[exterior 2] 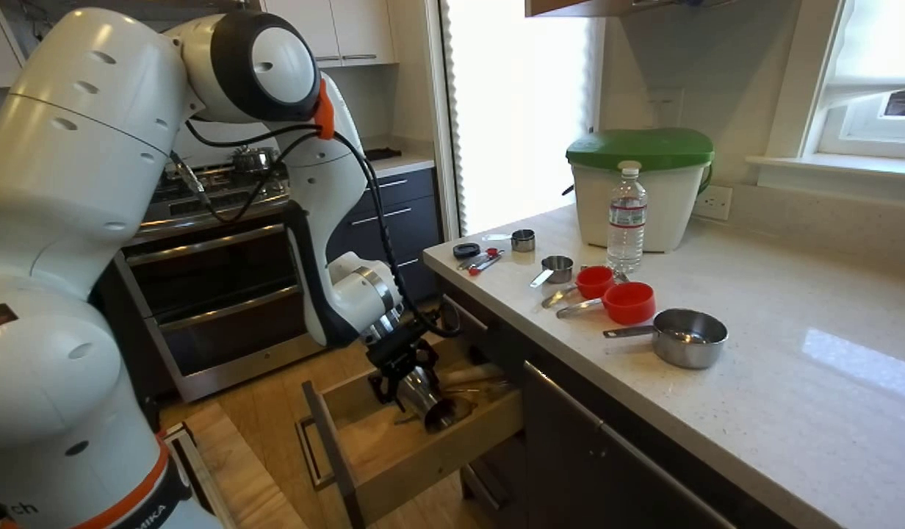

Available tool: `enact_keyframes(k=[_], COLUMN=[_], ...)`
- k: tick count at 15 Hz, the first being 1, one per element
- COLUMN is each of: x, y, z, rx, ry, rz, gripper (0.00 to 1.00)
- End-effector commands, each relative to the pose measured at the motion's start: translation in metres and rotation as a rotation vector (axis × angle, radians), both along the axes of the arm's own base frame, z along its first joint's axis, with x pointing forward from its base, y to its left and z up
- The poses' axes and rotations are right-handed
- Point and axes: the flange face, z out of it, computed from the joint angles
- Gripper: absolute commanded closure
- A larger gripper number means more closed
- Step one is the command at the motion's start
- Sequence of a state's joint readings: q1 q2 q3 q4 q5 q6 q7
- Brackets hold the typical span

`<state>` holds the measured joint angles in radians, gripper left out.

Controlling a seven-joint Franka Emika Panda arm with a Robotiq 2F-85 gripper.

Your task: Remove the cocktail shaker from the drawer and put it on the counter top

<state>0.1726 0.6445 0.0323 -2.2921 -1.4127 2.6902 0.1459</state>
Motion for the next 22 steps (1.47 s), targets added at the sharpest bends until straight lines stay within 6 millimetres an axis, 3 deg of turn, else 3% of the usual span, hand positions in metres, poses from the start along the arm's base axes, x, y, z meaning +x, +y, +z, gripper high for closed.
enact_keyframes(k=[1,11,12,13,15,19,22], x=[0.009,0.019,0.019,0.02,0.019,0.017,0.019], y=[-0.004,-0.01,-0.01,-0.01,-0.011,-0.013,-0.018], z=[-0.014,-0.032,-0.033,-0.034,-0.033,-0.021,0.007], rx=[-0.041,-0.046,-0.044,-0.045,-0.048,-0.07,-0.127], ry=[-0.009,-0.003,-0.001,-0.002,0.006,0.019,-0.017], rz=[0.006,-0.01,-0.012,-0.011,-0.006,0.005,0.025], gripper=[0.0,0.0,0.25,0.26,0.42,0.44,0.44])
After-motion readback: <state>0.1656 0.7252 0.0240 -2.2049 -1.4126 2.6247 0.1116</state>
